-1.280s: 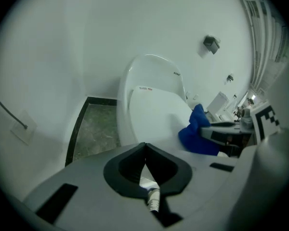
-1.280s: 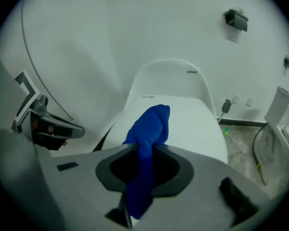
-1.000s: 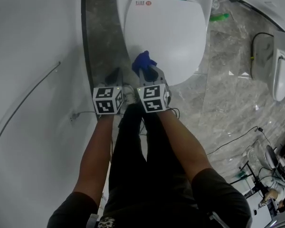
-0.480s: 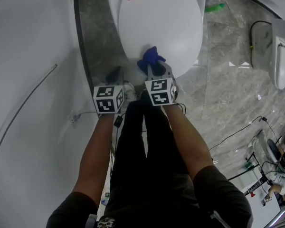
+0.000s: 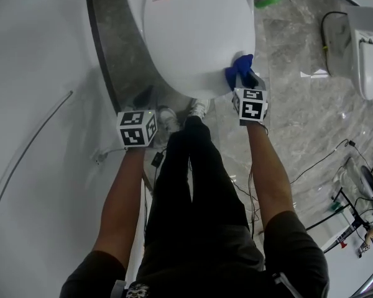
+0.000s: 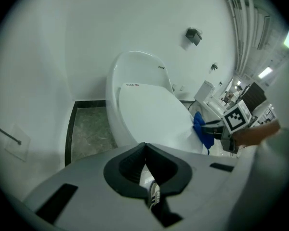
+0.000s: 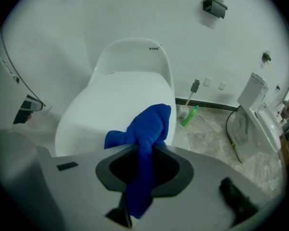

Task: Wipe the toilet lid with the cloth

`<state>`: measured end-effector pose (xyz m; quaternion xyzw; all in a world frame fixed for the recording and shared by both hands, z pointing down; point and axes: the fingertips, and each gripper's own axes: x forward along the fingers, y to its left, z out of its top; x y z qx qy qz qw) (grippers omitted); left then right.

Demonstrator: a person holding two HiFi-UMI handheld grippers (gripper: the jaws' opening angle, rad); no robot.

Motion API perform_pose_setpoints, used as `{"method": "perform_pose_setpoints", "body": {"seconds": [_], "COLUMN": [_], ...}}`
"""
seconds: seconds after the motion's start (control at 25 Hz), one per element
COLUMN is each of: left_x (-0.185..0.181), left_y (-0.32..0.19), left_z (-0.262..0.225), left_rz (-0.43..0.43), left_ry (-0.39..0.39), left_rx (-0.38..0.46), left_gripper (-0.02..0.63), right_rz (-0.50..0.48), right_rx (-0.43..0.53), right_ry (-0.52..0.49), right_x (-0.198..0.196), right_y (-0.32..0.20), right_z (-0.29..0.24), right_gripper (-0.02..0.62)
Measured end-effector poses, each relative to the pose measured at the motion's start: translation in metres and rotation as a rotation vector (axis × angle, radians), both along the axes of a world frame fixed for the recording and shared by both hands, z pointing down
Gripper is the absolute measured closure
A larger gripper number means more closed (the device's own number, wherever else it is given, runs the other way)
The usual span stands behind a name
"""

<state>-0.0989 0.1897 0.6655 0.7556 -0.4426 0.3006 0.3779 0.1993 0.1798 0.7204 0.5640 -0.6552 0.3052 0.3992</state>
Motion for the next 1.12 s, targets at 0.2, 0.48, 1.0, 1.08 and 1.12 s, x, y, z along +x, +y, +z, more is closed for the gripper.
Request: {"method": "perform_pose_setpoints", "body": {"seconds": [0.2, 0.48, 1.0, 1.08, 1.12], "left_x": [0.007, 0.017, -0.018, -0.024, -0.027], "left_y": [0.011, 0.023, 0.032, 0.033, 0.035], "left_z": [0.003, 0.006, 0.014, 0.017, 0.018], "left_rz": [0.003, 0.018, -0.047, -0.076, -0.088], "left_ry": [0.0, 0.027, 0.026, 0.035, 0.038], "left_rx": [-0.011, -0.014, -0.04, -0.052, -0.058], "left_gripper": [0.594, 0.594, 0.594, 0.594, 0.595], "right_rz": [0.074, 0.001, -0.225, -0.252, -0.266], "right_rx": [-0.043, 0.069, 0.004, -0.028, -0.039], "right_ry": [-0.003, -0.041, -0.278, -0.283, -0.28], "right_x": [0.049, 0.015, -0.2, -0.216, -0.222], "right_y": [0.003, 0.001, 0.038, 0.041, 0.043], "right_z": [0.014, -0.022, -0.035, -0.025, -0.02], "right_gripper": [0.522, 0.522, 0.522, 0.522, 0.522]}}
